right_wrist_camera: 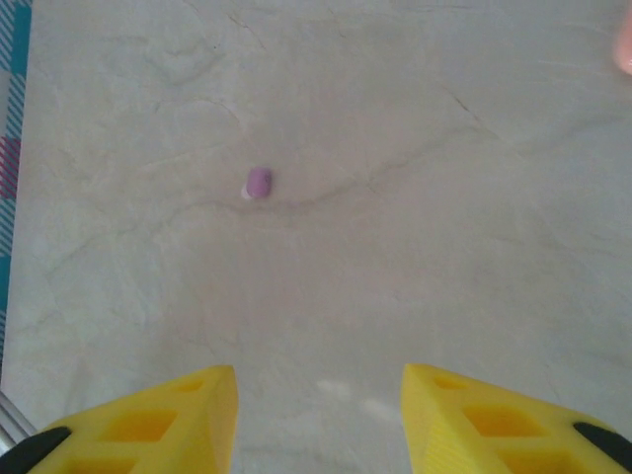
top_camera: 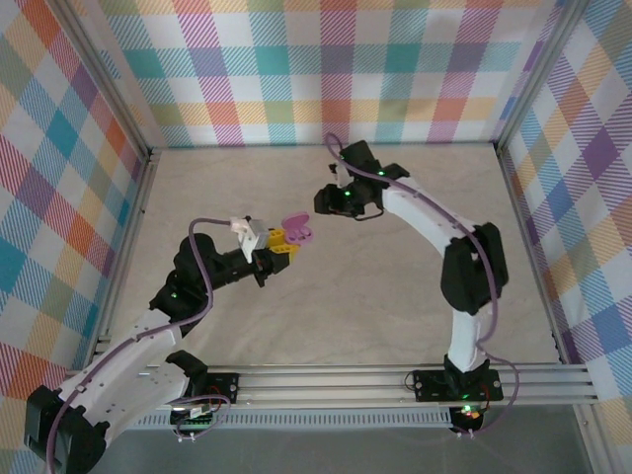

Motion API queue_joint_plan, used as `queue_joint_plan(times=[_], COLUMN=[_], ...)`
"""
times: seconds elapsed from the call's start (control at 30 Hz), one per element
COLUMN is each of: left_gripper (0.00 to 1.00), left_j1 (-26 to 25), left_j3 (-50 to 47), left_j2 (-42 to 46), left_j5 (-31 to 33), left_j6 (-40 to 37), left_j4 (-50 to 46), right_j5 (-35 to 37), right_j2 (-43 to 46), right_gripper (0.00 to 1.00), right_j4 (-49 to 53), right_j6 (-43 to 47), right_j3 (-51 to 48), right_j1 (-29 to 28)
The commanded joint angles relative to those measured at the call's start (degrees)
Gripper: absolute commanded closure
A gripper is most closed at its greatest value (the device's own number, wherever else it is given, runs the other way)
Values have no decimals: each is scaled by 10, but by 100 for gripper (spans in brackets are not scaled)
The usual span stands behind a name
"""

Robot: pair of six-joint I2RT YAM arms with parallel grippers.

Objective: Insert wireless bluetooth earbuds into charging case

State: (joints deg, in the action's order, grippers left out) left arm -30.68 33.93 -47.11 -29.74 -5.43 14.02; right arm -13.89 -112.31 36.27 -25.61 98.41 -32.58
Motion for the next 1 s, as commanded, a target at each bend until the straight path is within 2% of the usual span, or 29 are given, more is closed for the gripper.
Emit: queue_joint_plan(times=[0.0,0.33,0.57,0.97], left_gripper=[82,82,82,82], left_j1=[-3,-3,-3,-3], left_j3=[2,0,-6,-14], left_j2=[22,47,61,72], left_j5=[9,8,13,18], left_j6=[-10,-7,-6,-6], left_j4=[-20,-37,-47,-51], right_j5=[6,45,92,117], right_j2=[-55,-201,-253,-332], right_gripper=[54,58,65,65], right_j4=[-27,-36,-58,-30], right_j6=[-28,-47,-45,-33], right_j3=[62,186,228,317], right_j1=[-24,-73,-99,-112])
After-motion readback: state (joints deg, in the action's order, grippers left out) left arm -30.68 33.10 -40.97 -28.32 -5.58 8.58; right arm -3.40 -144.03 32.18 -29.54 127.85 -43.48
